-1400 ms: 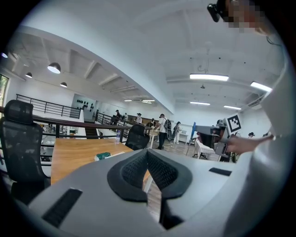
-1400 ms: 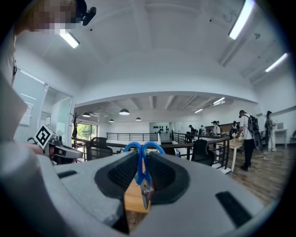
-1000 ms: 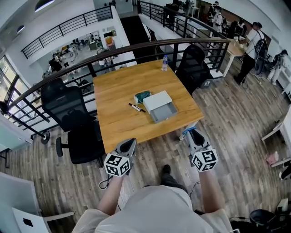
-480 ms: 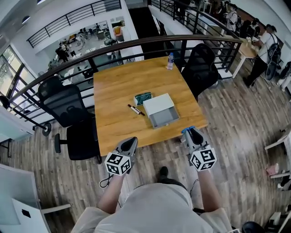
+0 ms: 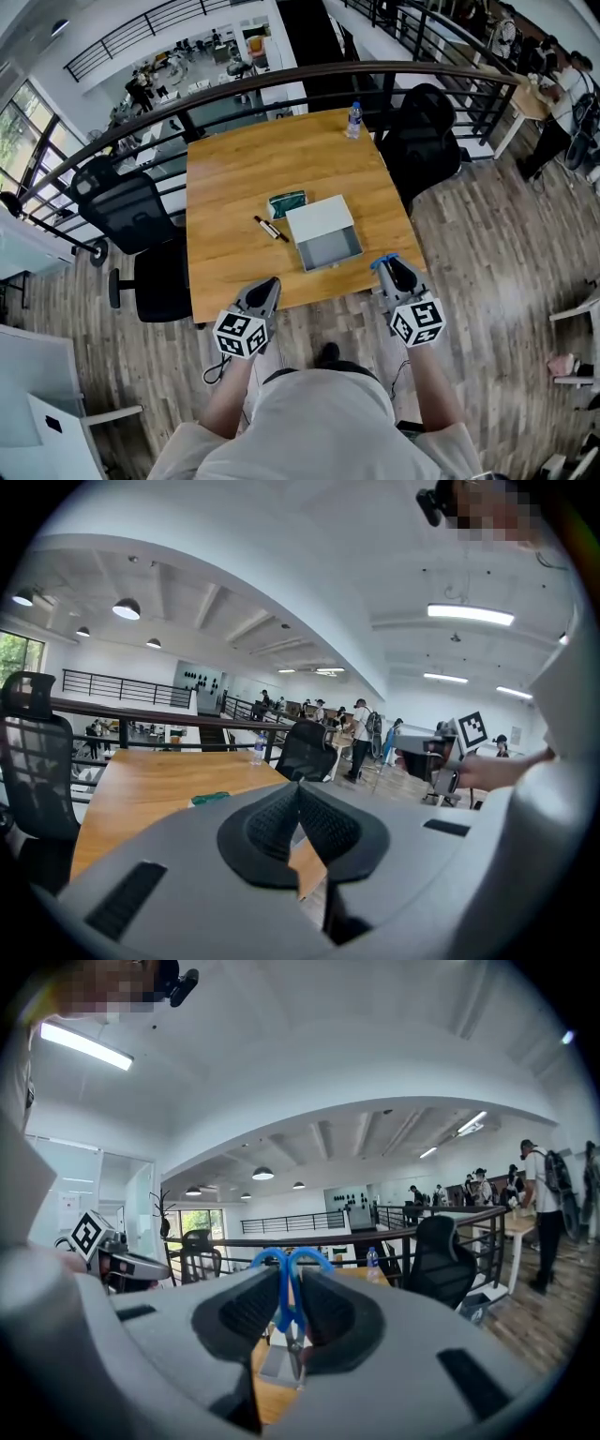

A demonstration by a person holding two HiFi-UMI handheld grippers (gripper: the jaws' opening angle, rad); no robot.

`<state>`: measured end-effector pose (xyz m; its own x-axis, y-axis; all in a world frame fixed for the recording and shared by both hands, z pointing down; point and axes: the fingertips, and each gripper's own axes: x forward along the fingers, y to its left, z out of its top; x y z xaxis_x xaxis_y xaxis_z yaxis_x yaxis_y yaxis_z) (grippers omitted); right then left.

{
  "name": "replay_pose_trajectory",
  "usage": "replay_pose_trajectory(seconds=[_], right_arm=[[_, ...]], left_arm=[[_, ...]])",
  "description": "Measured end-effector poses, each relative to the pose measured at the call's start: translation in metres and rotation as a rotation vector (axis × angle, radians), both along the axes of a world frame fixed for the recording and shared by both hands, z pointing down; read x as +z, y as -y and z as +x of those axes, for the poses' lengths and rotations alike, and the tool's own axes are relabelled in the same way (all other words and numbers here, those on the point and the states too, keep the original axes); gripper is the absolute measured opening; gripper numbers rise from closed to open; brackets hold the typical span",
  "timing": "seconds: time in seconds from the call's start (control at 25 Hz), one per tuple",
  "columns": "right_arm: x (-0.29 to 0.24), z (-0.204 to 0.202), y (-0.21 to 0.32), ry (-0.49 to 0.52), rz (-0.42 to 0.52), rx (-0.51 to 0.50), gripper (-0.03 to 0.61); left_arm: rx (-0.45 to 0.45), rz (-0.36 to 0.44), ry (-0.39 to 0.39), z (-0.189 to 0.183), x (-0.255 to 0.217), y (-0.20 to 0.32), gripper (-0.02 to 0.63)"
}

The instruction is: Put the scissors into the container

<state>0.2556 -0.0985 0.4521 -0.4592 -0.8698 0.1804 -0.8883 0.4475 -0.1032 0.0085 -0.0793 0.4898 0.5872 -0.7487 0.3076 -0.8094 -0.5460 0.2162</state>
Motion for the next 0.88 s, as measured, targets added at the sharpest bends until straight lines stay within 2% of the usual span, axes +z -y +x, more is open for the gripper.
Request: replay_pose_trajectory(seconds=[0.24,0.48,0.68,0.88], right_arm=[[0.019,0.018,0.024,0.009,-0.049,-0.036,0.08],[0.037,0.017,0.047,0.01,-0.083,-0.063,0.08],[0.047,0.009,0.066,-0.006,-0.101,-0.077,0.08],[0.066,-0.013,0.087,-0.045,-0.114,-0.093,0.08]], left_arm=[[-0.021,-0.034,0.002,0.02,0.012,0.014,-0.008],[-0.037,-0.051,0.005,0.022,0.02,0.03,-0.007],[-0.044,-0.069,-0.006,0.015,0.029,0.049,-0.007],[-0.009,-0.08,0.002,0.005,0.044,0.076,-0.008]])
